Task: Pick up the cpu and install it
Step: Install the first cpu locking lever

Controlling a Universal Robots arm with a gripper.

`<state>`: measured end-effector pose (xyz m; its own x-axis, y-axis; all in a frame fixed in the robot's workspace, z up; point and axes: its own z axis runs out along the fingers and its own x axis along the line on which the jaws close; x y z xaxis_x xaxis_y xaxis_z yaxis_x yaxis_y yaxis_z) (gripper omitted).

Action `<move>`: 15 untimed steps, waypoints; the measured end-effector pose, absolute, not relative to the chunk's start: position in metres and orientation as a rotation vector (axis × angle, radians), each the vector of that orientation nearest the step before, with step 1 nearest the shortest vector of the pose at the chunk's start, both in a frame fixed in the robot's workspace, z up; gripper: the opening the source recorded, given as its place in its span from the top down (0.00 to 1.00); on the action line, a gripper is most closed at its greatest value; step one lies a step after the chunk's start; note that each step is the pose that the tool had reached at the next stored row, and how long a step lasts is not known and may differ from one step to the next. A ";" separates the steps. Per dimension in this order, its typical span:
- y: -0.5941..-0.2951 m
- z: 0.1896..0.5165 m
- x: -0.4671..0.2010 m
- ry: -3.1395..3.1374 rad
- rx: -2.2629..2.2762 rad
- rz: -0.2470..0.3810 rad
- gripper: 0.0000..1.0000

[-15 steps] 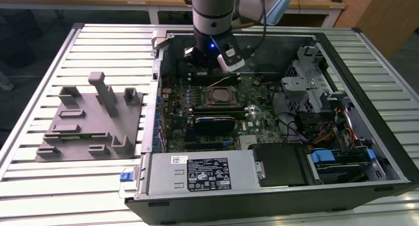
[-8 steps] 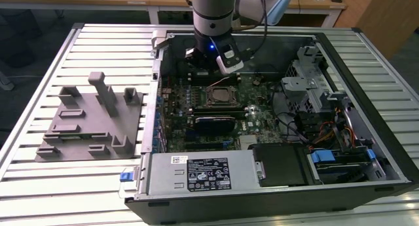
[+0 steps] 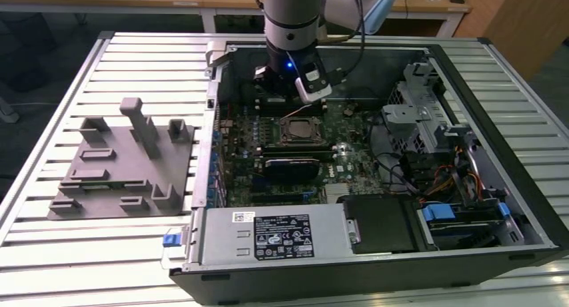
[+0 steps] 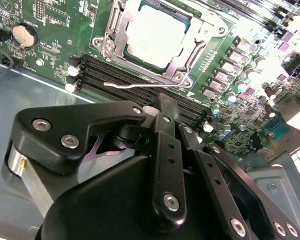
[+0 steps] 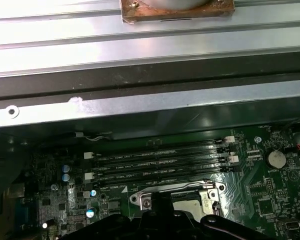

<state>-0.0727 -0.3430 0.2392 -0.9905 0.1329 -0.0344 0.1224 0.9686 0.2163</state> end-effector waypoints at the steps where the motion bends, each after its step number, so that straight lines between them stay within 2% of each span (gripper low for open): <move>1: -0.343 0.239 -0.073 3.069 0.199 0.333 0.89; 15: -0.343 0.232 -0.064 3.068 0.200 0.336 0.89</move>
<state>-0.0641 -0.3429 0.2317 -0.9904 0.1337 -0.0341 0.1231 0.9680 0.2188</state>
